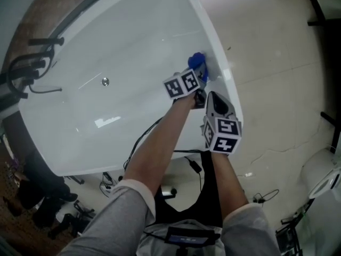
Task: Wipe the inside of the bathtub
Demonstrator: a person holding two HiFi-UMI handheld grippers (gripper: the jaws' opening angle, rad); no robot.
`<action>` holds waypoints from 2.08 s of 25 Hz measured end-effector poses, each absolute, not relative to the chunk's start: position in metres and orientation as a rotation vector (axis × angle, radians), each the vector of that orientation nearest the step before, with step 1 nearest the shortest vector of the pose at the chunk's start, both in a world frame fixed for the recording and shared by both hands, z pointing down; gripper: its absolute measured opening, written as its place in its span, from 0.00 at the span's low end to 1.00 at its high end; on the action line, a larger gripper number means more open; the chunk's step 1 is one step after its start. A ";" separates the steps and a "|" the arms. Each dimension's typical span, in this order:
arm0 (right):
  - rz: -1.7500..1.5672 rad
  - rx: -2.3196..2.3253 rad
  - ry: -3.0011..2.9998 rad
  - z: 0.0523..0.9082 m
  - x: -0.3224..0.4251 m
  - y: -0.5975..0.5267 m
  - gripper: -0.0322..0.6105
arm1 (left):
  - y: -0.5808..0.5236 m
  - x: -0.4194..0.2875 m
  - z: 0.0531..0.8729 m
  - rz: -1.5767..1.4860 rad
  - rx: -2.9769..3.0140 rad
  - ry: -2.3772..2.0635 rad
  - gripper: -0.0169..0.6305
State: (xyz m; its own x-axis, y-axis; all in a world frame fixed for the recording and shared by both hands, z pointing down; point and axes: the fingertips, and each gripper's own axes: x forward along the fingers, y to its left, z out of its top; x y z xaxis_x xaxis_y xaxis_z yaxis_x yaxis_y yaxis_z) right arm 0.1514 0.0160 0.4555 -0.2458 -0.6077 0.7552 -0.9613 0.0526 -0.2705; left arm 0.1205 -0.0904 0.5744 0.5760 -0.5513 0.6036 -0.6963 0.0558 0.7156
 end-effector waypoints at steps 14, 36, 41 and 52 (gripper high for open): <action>1.051 1.616 -1.854 0.420 0.186 0.024 0.06 | -0.074 0.149 0.516 0.092 1.610 -1.022 0.13; 1.050 1.532 -1.914 0.455 0.145 0.001 0.06 | -0.064 0.115 0.614 0.209 1.607 -1.038 0.13; 1.050 1.537 -1.915 0.473 0.137 -0.009 0.06 | -0.067 0.104 0.640 0.233 1.624 -1.036 0.13; 1.026 1.503 -1.924 0.527 0.100 -0.036 0.06 | -0.070 0.071 0.713 0.235 1.584 -1.062 0.13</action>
State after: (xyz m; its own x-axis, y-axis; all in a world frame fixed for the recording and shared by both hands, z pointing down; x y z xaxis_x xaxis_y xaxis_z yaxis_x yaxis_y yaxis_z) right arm 0.0996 -0.0363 0.5273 -0.2752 -0.5920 0.7575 -0.9589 0.1121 -0.2608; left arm 0.0708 -0.0703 0.7126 0.5696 -0.4976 0.6542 -0.7268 0.0669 0.6836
